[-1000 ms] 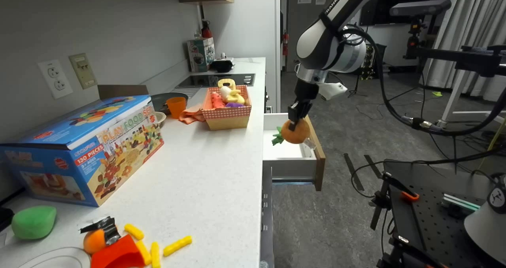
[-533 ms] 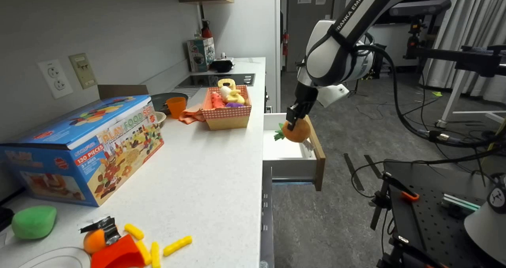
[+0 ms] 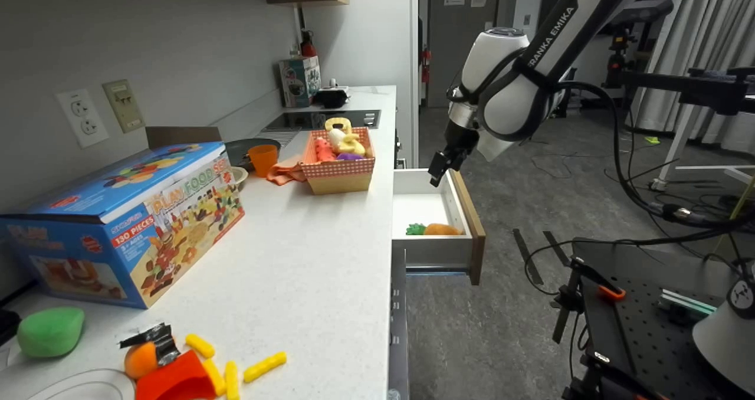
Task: Open the drawer, put the stuffed pineapple in the drawer, then close it
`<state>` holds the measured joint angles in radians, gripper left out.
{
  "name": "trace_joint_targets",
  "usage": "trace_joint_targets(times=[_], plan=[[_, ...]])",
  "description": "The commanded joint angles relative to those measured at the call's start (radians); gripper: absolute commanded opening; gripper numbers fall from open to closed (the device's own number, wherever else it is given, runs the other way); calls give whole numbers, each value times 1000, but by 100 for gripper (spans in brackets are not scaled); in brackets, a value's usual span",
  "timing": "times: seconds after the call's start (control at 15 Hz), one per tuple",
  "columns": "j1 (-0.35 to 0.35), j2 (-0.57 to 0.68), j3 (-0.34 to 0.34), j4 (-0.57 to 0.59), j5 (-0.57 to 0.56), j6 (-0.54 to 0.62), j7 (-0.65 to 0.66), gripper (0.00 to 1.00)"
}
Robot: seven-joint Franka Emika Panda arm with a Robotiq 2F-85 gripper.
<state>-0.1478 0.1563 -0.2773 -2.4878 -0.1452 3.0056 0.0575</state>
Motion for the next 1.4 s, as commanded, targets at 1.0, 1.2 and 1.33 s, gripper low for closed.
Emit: trace_joint_targets(times=[1.0,1.2,1.33], plan=[[-20,-106,-158,5,-359,-278,197,100],[-59,-86,-126,14,-347,-382,90,100],[-72,-45,-105,35,-323,-406,9,100]])
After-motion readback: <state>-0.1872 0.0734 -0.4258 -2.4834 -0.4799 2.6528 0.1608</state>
